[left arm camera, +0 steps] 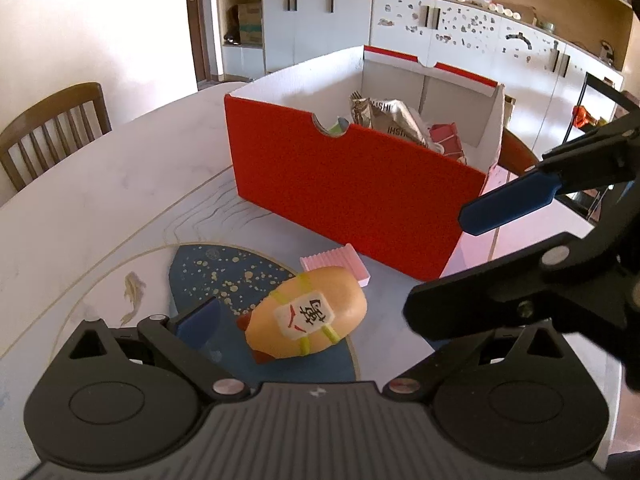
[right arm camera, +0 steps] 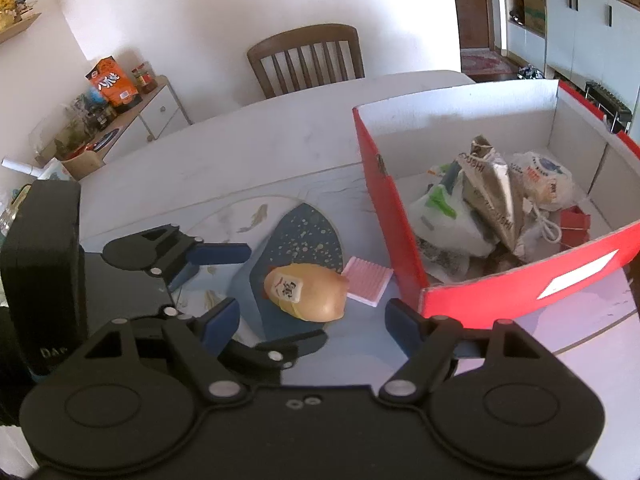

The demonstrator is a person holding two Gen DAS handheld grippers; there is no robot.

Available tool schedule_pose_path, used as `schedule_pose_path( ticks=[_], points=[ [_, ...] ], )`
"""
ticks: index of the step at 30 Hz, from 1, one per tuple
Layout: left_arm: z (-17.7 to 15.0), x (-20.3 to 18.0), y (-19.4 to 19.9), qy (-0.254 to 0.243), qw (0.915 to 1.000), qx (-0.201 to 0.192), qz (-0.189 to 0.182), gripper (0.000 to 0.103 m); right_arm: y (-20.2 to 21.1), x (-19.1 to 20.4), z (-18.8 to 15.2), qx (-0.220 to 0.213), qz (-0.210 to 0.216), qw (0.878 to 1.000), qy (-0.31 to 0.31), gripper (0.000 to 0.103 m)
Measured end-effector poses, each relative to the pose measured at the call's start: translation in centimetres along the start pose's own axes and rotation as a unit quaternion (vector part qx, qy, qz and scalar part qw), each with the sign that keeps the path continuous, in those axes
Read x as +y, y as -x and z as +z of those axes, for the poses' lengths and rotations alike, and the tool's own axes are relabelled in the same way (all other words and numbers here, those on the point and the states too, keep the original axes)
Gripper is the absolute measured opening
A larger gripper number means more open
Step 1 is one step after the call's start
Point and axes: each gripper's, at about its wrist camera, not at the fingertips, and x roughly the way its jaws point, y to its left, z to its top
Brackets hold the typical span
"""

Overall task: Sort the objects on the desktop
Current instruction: 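Move both tools back from the box toward the yellow plush and pink pad, then grasp the yellow bread plush with the left tool while the right tool grasps the pink pad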

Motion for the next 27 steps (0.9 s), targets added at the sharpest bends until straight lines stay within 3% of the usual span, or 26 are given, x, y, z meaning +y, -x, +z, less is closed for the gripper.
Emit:
schedule_pose_path(
  ticks=[10, 17, 27],
  points=[
    [-0.4, 0.6, -1.8, 0.0, 1.0, -0.002, -0.006, 0.101, -1.8, 0.5, 0.2, 0.006, -0.022, 1.0, -0.017, 0.079],
    [-0.9, 1.1, -2.5, 0.003, 0.9999, -0.001, -0.016, 0.084, -2.9, 0.9, -0.3, 0.003, -0.058, 0.998, -0.039, 0.078],
    [-1.5, 1.8, -2.4, -0.004, 0.9992, -0.02, -0.033, 0.076, -5.2, 1.2, -0.5, -0.014, -0.105, 0.989, -0.106, 0.078]
  ],
)
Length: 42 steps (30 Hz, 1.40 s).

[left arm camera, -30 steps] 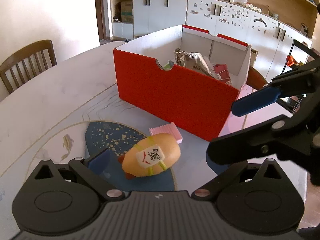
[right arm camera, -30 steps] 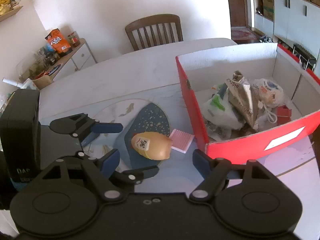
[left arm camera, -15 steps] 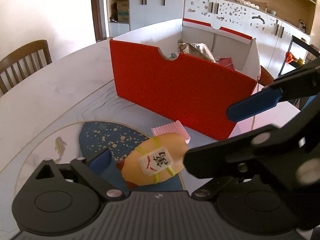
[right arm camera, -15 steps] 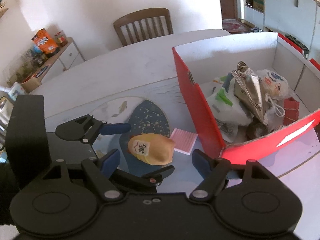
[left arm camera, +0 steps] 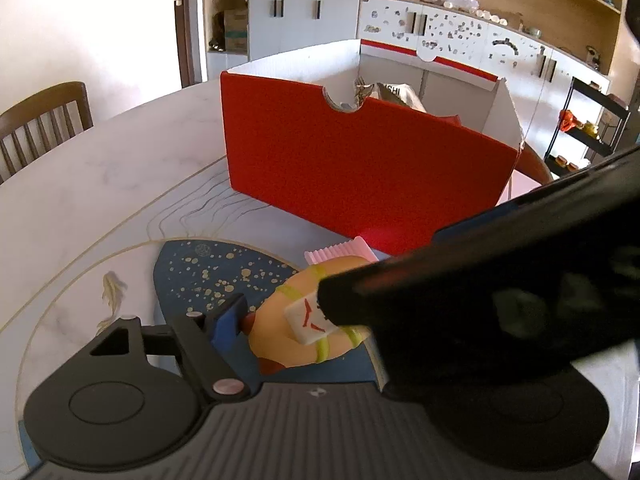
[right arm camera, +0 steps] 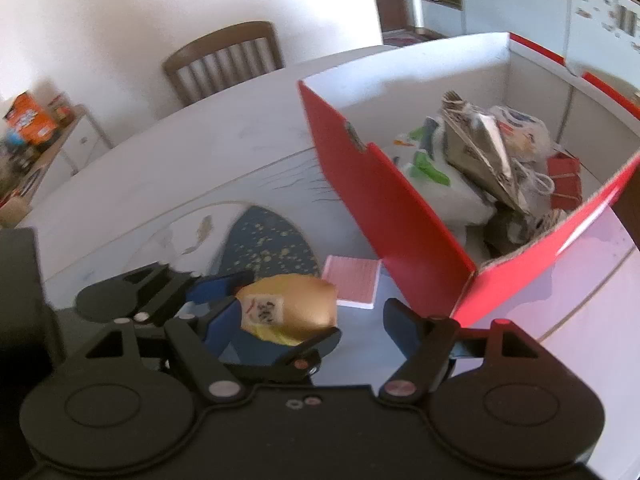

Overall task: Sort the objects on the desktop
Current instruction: 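Grasp the yellow bread plush with the left tool while the right tool grasps the pink pad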

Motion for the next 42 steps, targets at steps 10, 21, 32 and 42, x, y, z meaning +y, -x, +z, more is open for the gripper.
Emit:
schedule_pose_path(
  ticks=[10, 21, 32, 42],
  points=[
    [-0.7, 0.0, 0.2, -0.026, 0.9995, -0.007, -0.014, 0.067, -3.1, 0.3, 0.7, -0.008, -0.047, 0.996, -0.072, 0.077],
    [-3.0, 2.2, 2.8, 0.011, 0.9998, -0.016, -0.006, 0.064, -5.7, 0.1, 0.9, 0.023, -0.092, 0.989, -0.111, 0.07],
    [-4.5, 3.3, 4.6, 0.037, 0.9991, -0.016, 0.015, 0.064, -6.6, 2.1, 0.5, 0.016, -0.151, 0.986, -0.069, 0.066],
    [-5.4, 2.7, 5.8, 0.04, 0.9986, -0.009, 0.034, 0.064, -5.9, 1.8, 0.1, 0.009, -0.141, 0.989, -0.034, 0.041]
  ],
)
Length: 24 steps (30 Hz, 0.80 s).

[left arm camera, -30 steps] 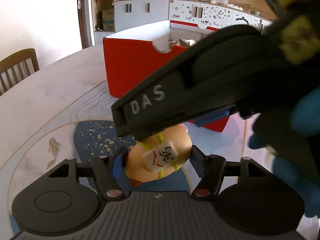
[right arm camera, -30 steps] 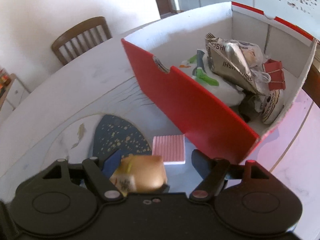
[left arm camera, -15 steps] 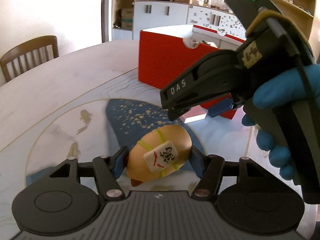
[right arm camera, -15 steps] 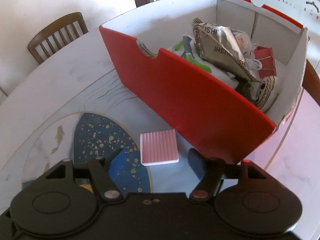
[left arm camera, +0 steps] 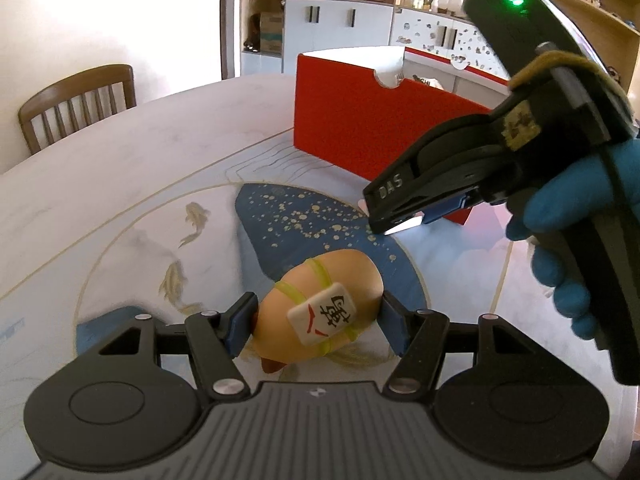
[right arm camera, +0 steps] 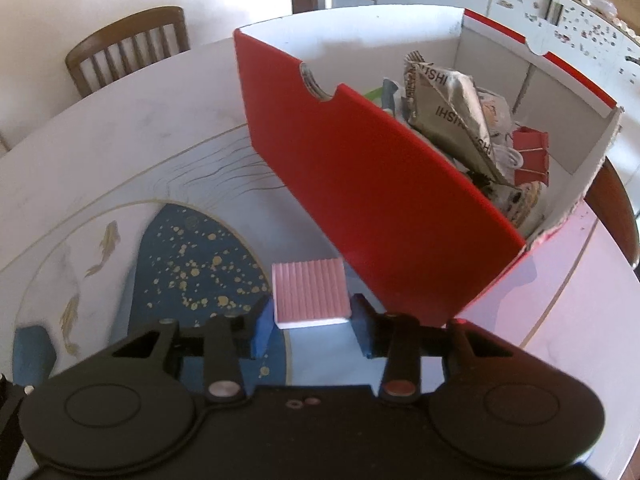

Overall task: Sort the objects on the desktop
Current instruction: 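Grasp the yellow bread plush with the left tool while the right tool grasps the pink pad, then carry the yellow bread plush and pink pad over the red box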

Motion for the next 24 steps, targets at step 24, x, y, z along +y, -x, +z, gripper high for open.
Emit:
schedule_pose_path(
  ticks=[24],
  points=[
    [0.8, -2.6, 4.4, 0.082, 0.9958, 0.009, 0.038, 0.063, 6.6, -3.8, -2.5, 0.017, 0.167, 0.98, 0.106, 0.04]
  ],
)
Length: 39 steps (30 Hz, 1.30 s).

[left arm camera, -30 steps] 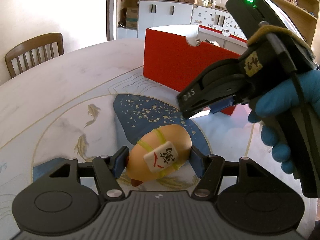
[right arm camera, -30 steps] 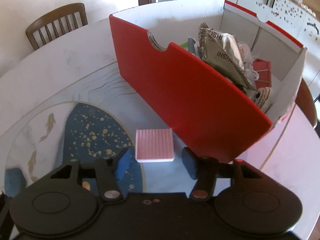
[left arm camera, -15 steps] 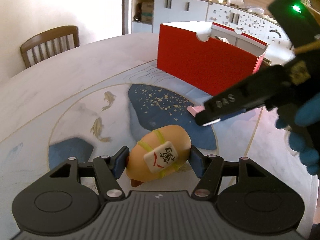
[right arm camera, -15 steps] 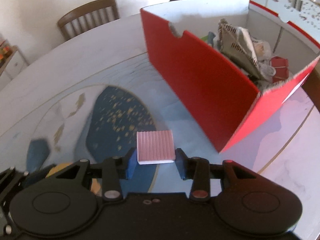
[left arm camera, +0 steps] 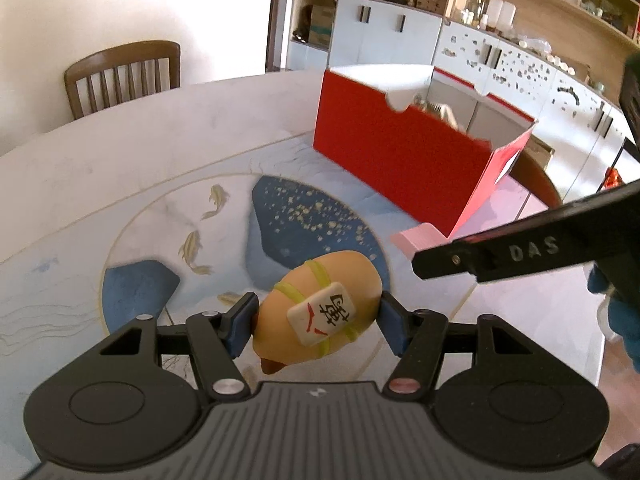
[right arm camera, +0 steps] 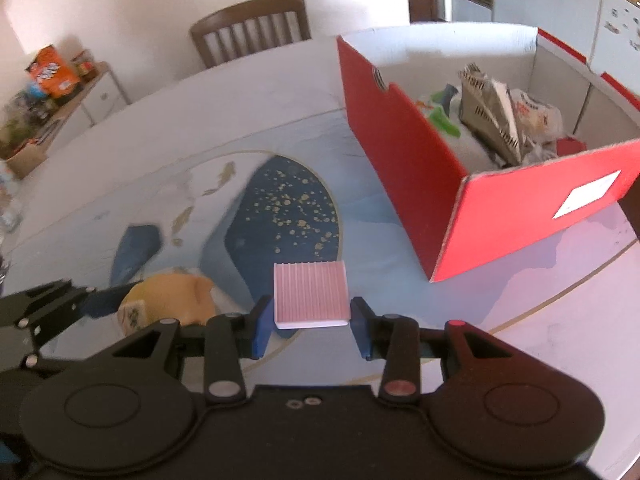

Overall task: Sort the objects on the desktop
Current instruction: 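Carry the yellow bread plush and pink pad over the red box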

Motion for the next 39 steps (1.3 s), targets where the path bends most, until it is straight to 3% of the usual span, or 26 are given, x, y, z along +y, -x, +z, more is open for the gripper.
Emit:
schedule_pose_path(
  ticks=[13, 25, 39],
  points=[
    [2.8, -4.0, 3.0, 0.047, 0.9988, -0.01, -0.008, 0.063, 6.0, -3.9, 1.0, -0.026, 0.066, 0.997, 0.025, 0.04],
    [6.7, -10.4, 3.3, -0.004, 0.9993, -0.033, -0.016, 0.063, 9.5, -9.0, 1.8, -0.043, 0.085, 0.995, 0.034, 0.04],
    [11.4, -15.7, 0.5, -0.036, 0.9979, -0.052, -0.014, 0.063, 11.3, -15.9, 4.3, -0.075, 0.076, 0.994, 0.024, 0.04]
  ],
)
